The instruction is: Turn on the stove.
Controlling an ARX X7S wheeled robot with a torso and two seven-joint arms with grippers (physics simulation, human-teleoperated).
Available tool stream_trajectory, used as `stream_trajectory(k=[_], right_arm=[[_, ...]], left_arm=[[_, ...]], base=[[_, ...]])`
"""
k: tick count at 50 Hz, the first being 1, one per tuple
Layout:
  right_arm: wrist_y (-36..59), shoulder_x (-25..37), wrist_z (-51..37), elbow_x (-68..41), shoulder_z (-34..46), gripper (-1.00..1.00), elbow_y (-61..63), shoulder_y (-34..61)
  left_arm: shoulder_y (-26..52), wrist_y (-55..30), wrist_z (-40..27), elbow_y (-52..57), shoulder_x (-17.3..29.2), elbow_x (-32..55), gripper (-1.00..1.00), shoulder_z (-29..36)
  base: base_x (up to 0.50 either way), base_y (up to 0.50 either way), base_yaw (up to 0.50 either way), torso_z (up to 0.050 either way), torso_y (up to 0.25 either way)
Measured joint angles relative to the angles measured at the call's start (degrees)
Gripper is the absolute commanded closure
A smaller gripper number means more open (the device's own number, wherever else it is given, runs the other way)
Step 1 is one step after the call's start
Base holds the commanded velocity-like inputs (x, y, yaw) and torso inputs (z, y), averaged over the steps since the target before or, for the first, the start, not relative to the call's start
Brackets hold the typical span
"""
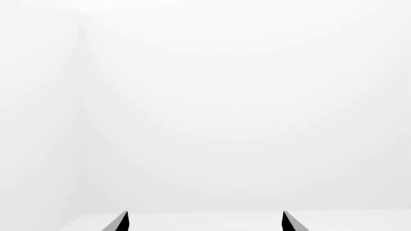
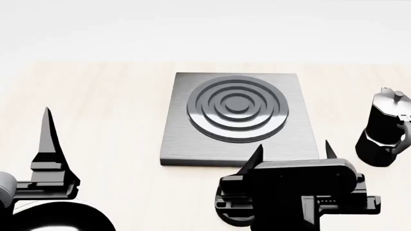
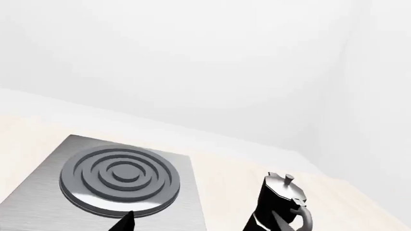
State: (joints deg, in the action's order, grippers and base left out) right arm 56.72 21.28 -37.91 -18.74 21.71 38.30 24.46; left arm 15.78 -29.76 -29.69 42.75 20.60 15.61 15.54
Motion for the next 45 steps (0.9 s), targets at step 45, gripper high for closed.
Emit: stream_trajectory(k=[45], right_arm=[[3.1, 2.4, -1.5, 2.6, 6.5, -1.00, 7.8, 3.4]], left_arm=[[0.0, 0.1, -0.9, 0.5, 0.5, 0.4, -1.00, 0.5]], base=[[0.00, 0.00, 0.00, 0.000, 0.000]])
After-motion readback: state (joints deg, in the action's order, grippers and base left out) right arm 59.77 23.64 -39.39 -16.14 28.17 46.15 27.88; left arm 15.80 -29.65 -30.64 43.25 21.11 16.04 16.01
